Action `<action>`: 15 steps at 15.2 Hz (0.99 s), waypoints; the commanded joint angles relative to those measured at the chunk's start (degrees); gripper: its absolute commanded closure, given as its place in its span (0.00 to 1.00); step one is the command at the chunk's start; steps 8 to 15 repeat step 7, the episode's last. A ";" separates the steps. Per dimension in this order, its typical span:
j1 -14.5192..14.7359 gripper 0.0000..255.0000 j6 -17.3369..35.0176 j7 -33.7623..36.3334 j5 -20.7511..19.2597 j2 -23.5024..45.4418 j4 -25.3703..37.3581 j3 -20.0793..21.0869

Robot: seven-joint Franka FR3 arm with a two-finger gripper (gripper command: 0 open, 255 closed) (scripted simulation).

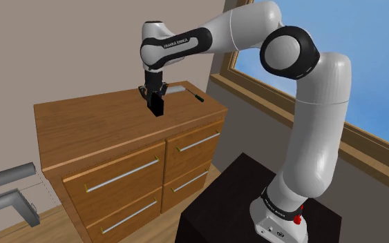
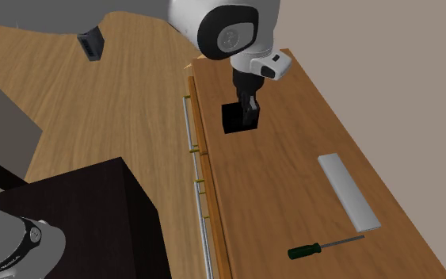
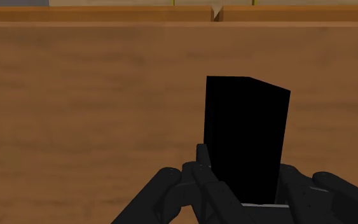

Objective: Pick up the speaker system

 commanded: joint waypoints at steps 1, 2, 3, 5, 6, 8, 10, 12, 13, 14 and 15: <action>0.01 1.00 -1.59 -0.10 0.12 -0.40 1.20 0.05; 0.01 1.00 -2.27 -0.15 0.17 -0.61 1.68 0.07; 0.01 1.00 -2.96 -0.20 0.22 -0.81 2.16 0.10; 0.02 1.00 -4.34 -0.30 0.32 -1.18 3.19 0.14; 0.02 1.00 -4.44 -0.30 0.33 -1.21 3.26 0.14; 0.02 1.00 -4.44 -0.30 0.33 -1.21 3.26 0.14; 0.02 1.00 -4.44 -0.30 0.33 -1.21 3.26 0.14; 0.02 1.00 -4.44 -0.30 0.33 -1.21 3.26 0.14; 0.02 1.00 -4.44 -0.30 0.33 -1.21 3.26 0.14; 0.02 1.00 -4.44 -0.30 0.33 -1.21 3.26 0.14; 0.02 1.00 -4.44 -0.30 0.33 -1.21 3.26 0.14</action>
